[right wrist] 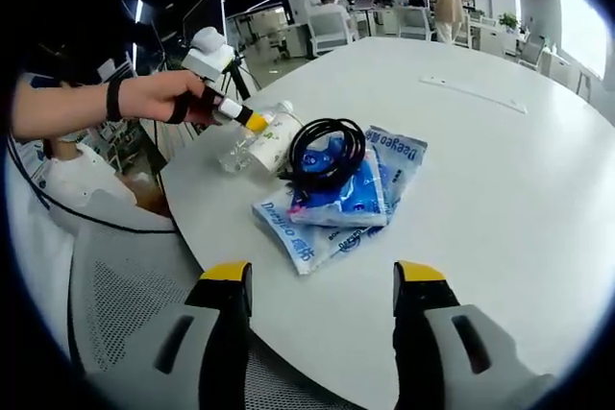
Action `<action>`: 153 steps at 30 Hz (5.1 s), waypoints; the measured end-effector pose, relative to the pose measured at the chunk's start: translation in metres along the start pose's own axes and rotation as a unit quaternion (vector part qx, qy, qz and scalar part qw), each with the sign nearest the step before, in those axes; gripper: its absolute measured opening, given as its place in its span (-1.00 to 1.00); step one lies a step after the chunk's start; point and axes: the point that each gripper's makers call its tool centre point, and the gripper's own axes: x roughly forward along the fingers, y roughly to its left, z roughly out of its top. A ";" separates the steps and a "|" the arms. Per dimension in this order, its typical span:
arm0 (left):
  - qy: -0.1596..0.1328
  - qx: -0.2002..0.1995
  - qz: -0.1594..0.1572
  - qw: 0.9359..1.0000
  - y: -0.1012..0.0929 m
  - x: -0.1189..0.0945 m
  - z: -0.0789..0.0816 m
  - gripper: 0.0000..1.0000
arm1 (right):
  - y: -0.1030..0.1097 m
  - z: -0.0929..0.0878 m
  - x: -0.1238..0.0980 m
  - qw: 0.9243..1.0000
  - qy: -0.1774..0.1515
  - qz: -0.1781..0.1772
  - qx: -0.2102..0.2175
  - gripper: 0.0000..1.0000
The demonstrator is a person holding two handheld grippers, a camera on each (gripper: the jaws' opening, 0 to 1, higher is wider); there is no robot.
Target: Arrange the tabletop items into an orderly group along one side of the table until the central work area is clear of visible clutter.
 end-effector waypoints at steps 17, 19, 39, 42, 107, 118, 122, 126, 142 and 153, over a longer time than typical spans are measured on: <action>-0.009 -0.052 -0.003 0.999 0.003 0.012 0.016 -0.11 | -0.004 -0.003 -0.001 1.000 0.000 -0.004 0.010 0.15; -0.009 -0.049 -0.003 0.999 0.002 0.010 0.016 -0.14 | -0.004 -0.004 -0.001 1.000 0.000 -0.005 0.011 0.15; 0.009 0.026 0.004 1.000 0.008 -0.017 -0.023 -0.31 | 0.003 -0.005 0.001 1.000 -0.001 0.000 0.006 0.14; 0.011 0.023 0.003 1.000 0.007 -0.020 -0.030 -0.31 | 0.004 -0.005 0.001 1.000 0.000 0.001 0.005 0.14; 0.101 0.044 0.002 0.994 0.003 0.006 -0.030 -0.17 | -0.001 -0.014 -0.002 1.000 0.001 0.002 0.019 0.15; 0.077 0.021 -0.001 0.997 0.006 -0.005 -0.027 -0.22 | -0.002 -0.011 0.001 1.000 -0.001 0.005 0.019 0.15; 0.058 0.019 -0.007 0.998 0.006 -0.011 -0.022 -0.22 | -0.001 -0.008 0.003 1.000 -0.002 0.007 0.016 0.15; 0.041 0.012 -0.005 0.999 0.008 -0.017 -0.016 -0.22 | 0.000 -0.007 0.005 1.000 -0.002 0.008 0.014 0.15; -0.028 0.011 0.010 1.000 0.012 -0.041 0.021 -0.24 | 0.002 -0.002 0.005 1.000 -0.008 0.013 0.008 0.15; -0.071 0.028 0.036 0.996 0.018 -0.049 0.038 -0.24 | 0.002 -0.004 0.001 1.000 -0.010 0.010 0.009 0.15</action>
